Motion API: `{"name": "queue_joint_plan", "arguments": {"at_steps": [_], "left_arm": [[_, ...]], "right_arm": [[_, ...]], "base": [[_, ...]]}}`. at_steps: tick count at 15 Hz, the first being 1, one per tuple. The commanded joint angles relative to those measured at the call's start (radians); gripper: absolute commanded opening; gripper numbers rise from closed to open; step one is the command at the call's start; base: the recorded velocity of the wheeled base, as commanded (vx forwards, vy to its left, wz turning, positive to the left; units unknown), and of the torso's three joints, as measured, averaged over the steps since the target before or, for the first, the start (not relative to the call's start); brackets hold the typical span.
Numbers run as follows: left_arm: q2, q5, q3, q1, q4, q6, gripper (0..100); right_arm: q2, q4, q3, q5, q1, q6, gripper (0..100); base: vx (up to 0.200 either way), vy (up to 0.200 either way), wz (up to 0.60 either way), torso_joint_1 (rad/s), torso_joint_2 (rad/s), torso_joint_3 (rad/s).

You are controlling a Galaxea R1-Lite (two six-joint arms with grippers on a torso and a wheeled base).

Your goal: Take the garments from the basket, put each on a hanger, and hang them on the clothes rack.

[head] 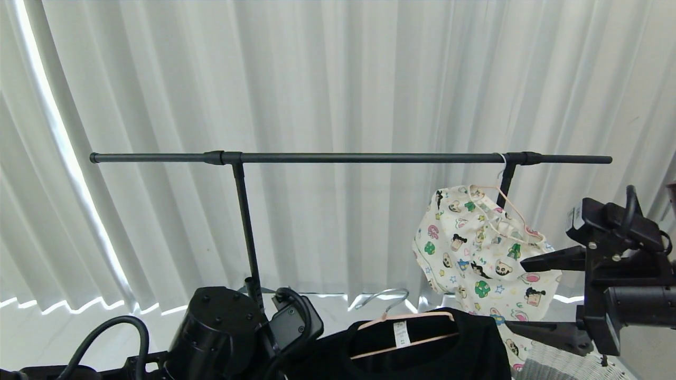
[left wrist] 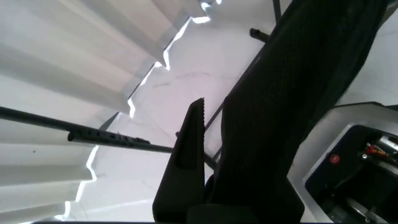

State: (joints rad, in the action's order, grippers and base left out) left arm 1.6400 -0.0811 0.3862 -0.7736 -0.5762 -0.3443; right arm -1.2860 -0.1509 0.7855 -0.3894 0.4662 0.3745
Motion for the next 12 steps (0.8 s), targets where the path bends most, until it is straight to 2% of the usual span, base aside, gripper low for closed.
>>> {"name": "queue_joint_plan", "arguments": {"at_steps": [1,4,5,6,7,9,12], "left_arm": [[-0.003,0.003,0.000,-0.009,-0.001,0.002,0],[-0.016,0.035,0.002,-0.055,-0.002,0.001,0],[-0.026,0.050,0.011,-0.095,-0.002,-0.001,0],[-0.028,0.052,0.017,-0.115,-0.002,-0.001,0],[-0.028,0.052,0.031,-0.136,-0.001,-0.001,0],[-0.028,0.052,0.049,-0.156,0.002,-0.001,0],[-0.031,0.067,0.066,-0.167,0.004,-0.001,0]], "right_arm": [[0.019,-0.018,-0.002,-0.019,0.011,0.026,100],[0.057,-0.104,-0.008,-0.100,0.054,0.092,100],[0.054,-0.154,-0.012,-0.115,0.095,0.164,100],[0.047,-0.154,-0.026,-0.114,0.108,0.198,100],[0.014,-0.153,-0.040,-0.114,0.137,0.265,100],[-0.042,-0.148,-0.032,-0.109,0.189,0.281,100],[-0.115,-0.067,-0.029,-0.075,0.200,0.282,100]], "base": [[0.000,0.000,0.00,0.000,0.00,0.000],[0.000,0.000,0.00,0.000,0.00,0.000],[0.000,0.000,0.00,0.000,0.00,0.000],[0.000,0.000,0.00,0.000,0.00,0.000],[0.000,0.000,0.00,0.000,0.00,0.000],[0.000,0.000,0.00,0.000,0.00,0.000],[0.000,0.000,0.00,0.000,0.00,0.000]]}}
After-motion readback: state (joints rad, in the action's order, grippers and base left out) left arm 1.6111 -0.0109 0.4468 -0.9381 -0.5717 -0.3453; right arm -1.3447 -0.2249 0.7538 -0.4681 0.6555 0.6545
